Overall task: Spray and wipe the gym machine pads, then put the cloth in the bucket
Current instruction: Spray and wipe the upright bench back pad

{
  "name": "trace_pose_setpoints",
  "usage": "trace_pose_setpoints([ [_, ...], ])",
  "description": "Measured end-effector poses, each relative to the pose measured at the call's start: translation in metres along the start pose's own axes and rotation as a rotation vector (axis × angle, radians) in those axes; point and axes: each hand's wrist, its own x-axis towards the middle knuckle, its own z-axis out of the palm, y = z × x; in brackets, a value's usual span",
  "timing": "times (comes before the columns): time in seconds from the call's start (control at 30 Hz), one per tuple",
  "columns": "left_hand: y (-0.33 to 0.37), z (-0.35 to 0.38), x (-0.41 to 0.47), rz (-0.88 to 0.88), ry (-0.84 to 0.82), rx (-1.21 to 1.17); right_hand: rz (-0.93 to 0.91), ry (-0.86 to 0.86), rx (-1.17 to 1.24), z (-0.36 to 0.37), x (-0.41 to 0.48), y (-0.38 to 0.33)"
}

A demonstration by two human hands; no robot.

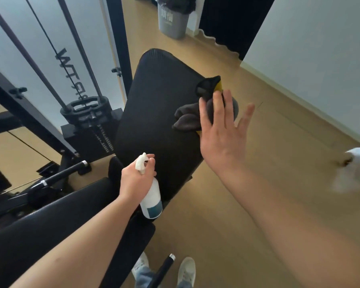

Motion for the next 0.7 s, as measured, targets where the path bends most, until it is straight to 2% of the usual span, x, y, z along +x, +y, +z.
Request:
trace_pose_setpoints([
  [0.13,-0.014,-0.005,-0.002,-0.035,0.011,0.011,0.000,0.037,0.028,0.015,-0.007,-0.020],
  [0.27,-0.033,-0.019,0.000,-0.078,-0.001,0.039,-0.125,-0.018,0.007,0.035,-0.023,-0.047],
  [0.5,-0.054,-0.042,0.003,-0.087,0.015,0.119,-0.591,-0.328,-0.096,0.091,-0.080,-0.121],
  [0.7,-0.065,-0.050,-0.004,-0.078,-0.018,0.180,-0.918,-0.462,-0.207,0.119,-0.126,-0.148],
])
